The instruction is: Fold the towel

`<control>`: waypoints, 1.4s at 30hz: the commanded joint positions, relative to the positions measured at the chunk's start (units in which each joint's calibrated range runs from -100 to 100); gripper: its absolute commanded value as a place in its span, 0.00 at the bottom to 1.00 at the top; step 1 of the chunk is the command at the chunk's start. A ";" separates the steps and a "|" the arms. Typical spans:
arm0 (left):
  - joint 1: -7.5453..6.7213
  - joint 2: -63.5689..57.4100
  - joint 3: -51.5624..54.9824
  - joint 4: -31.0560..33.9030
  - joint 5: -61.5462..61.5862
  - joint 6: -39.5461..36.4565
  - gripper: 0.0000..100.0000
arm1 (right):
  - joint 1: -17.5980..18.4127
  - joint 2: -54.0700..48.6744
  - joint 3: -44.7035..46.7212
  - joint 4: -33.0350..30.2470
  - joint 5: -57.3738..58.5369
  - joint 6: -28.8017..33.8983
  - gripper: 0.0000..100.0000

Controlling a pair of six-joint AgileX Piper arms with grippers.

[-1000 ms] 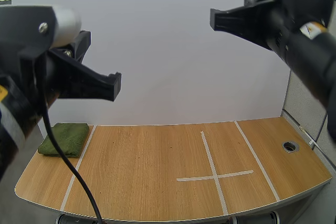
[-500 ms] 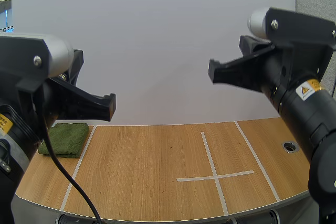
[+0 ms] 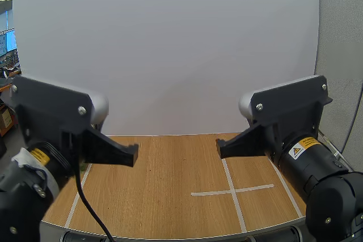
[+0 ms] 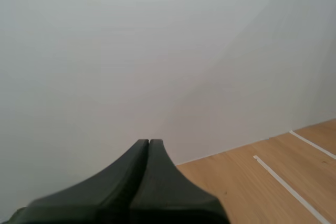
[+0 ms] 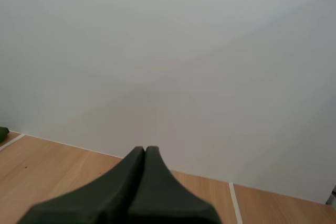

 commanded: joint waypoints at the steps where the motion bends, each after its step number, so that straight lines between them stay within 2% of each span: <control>1: -0.09 -1.76 10.72 0.48 -3.67 0.15 0.00 | -1.16 -0.29 4.97 -1.61 -0.40 -0.01 0.00; 5: 0.07 -1.76 15.36 0.48 -7.80 1.31 0.00 | -1.16 -0.29 14.24 -1.61 -10.61 -0.01 0.00; 9: 0.07 -1.76 17.52 3.21 -11.06 6.73 0.00 | -1.16 -0.29 18.74 -1.61 -12.80 -0.01 0.00; 13: 0.07 -1.76 23.36 3.36 -13.96 6.90 0.00 | -1.16 -0.29 25.19 0.31 -13.91 -0.01 0.00; 17: 0.07 -1.76 34.65 2.79 -34.60 2.70 0.00 | -1.16 -0.29 28.82 5.17 -21.42 -0.01 0.00; 20: 0.07 -1.76 38.54 2.79 -44.43 -2.47 0.00 | -1.16 -0.29 28.82 7.26 -20.08 -0.01 0.00; 24: 0.13 -1.76 38.54 2.88 -39.29 -4.92 0.00 | -1.16 -0.29 28.82 9.86 -19.13 -0.01 0.00; 25: 0.53 -1.76 38.54 3.15 -37.13 -4.70 0.00 | -1.16 -0.29 28.82 9.91 -18.40 -0.01 0.00; 29: 1.03 -1.76 38.54 3.87 -30.51 -4.72 0.00 | -1.16 -0.29 28.82 9.49 -11.31 -0.01 0.00; 42: 1.03 -1.76 38.54 4.01 -25.80 -6.94 0.00 | -1.16 -0.29 28.82 9.02 -7.97 -0.01 0.00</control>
